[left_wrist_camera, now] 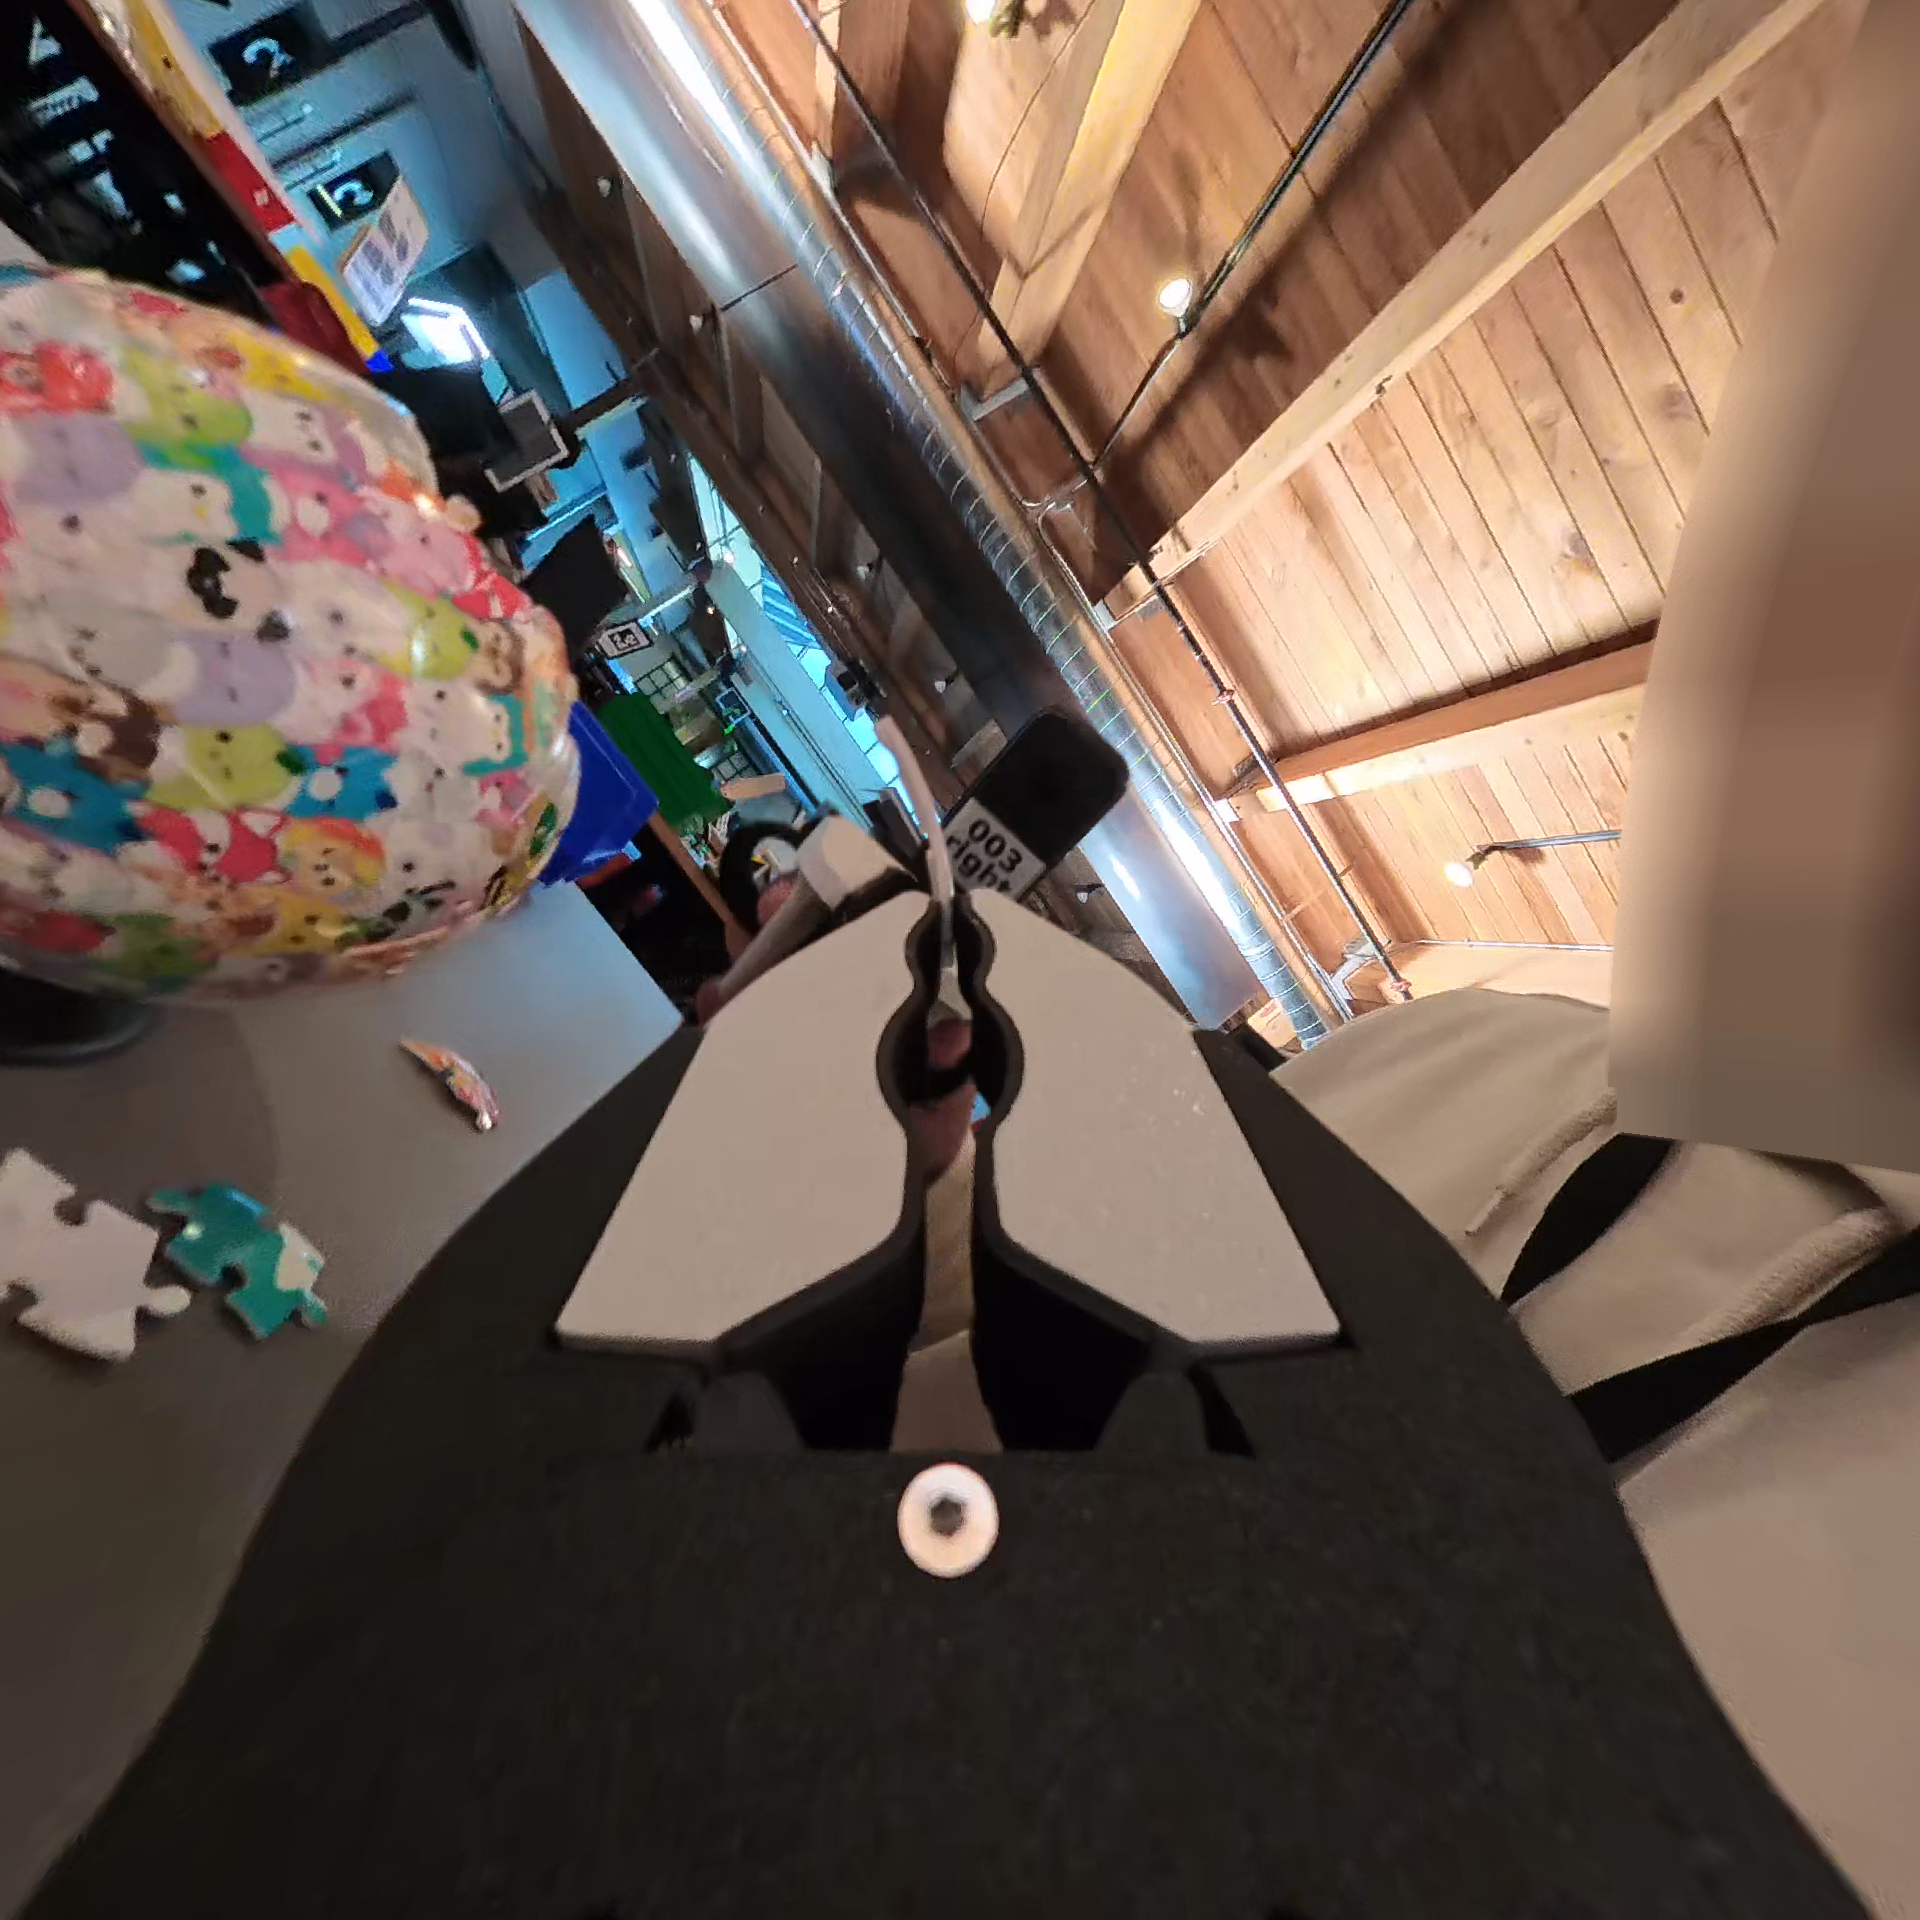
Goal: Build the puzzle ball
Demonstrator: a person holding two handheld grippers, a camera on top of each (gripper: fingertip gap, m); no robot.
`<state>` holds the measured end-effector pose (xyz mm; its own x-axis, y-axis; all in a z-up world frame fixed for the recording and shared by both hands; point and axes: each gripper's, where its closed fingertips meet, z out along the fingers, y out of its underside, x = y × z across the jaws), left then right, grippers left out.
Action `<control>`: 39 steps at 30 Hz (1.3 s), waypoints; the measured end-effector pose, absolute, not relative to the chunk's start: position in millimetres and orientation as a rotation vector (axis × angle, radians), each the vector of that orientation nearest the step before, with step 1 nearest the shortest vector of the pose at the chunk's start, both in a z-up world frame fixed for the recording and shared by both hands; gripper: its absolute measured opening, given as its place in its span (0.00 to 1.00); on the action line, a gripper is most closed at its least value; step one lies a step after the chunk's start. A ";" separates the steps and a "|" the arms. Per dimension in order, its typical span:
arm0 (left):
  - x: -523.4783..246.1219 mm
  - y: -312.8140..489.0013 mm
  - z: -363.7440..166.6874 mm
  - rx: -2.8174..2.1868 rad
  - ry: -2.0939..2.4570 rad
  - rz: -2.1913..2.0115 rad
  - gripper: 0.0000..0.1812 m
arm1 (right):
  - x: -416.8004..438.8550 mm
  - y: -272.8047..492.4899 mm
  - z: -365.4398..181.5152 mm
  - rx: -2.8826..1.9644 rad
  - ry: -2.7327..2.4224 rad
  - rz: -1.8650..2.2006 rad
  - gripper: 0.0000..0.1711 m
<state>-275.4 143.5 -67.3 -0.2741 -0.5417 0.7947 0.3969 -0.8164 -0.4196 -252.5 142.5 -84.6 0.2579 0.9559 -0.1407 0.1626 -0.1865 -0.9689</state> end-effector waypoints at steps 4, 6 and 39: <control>-273.6 138.8 -60.7 -1.355 0.213 -2.108 0.01 | -270.2 141.0 -66.5 -1.560 -0.749 1.185 0.13; -268.4 134.8 -62.8 -1.372 0.238 -2.106 0.01 | -272.7 139.3 -64.1 -1.541 -0.707 1.215 0.08; -265.3 136.5 -63.0 -1.383 -0.022 -2.268 0.01 | -251.6 122.7 -80.9 -1.288 -1.232 0.526 0.08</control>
<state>-265.3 136.5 -63.0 -0.3740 -0.3895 0.8417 0.4057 -0.8848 -0.2293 -251.6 122.7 -80.9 0.3331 0.8612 0.3838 0.3185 0.2804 -0.9055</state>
